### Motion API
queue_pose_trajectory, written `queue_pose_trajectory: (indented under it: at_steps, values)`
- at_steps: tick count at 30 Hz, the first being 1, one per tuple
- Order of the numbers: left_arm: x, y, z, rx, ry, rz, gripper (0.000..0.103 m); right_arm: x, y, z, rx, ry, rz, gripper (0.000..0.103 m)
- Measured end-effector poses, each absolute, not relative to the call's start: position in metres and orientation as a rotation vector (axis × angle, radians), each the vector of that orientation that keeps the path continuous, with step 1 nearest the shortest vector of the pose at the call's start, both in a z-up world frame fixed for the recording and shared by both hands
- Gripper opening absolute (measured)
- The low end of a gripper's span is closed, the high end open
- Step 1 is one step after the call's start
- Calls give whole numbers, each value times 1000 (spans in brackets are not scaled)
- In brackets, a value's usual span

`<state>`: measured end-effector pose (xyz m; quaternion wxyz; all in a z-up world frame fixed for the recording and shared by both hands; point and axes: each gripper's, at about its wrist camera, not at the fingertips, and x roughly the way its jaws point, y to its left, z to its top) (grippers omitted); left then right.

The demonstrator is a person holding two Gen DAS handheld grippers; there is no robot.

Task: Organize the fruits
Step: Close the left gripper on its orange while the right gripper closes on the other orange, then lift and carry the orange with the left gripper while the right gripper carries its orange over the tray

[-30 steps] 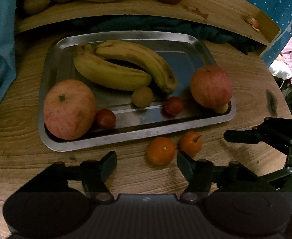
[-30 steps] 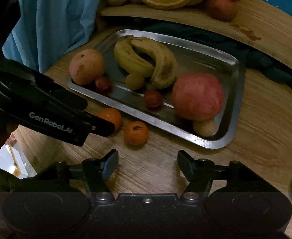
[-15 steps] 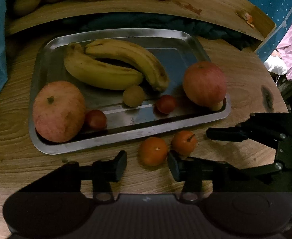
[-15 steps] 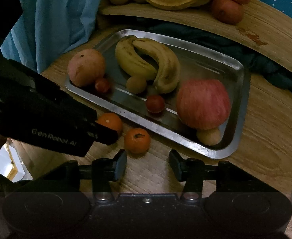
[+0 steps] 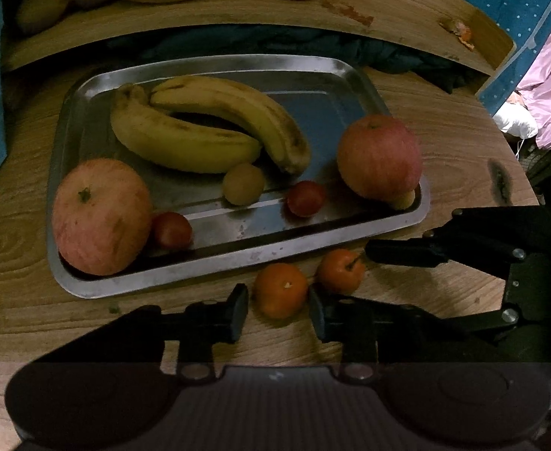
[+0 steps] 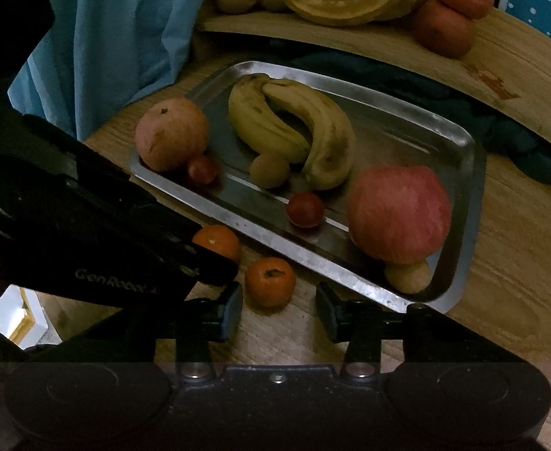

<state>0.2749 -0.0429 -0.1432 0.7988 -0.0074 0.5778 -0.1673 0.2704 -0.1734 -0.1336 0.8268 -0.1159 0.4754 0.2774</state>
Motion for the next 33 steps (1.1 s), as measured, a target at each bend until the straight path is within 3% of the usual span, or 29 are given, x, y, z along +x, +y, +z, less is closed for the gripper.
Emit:
queue_pose_trajectory:
  at_steps: [9, 33]
  values:
    - [276, -43, -144, -16, 1241, -365, 34, 271, -168, -136, -271, 1002, 610, 32]
    - [268, -26, -134, -22, 1223, -356, 34, 262, -172, -126, -245, 977, 585, 31]
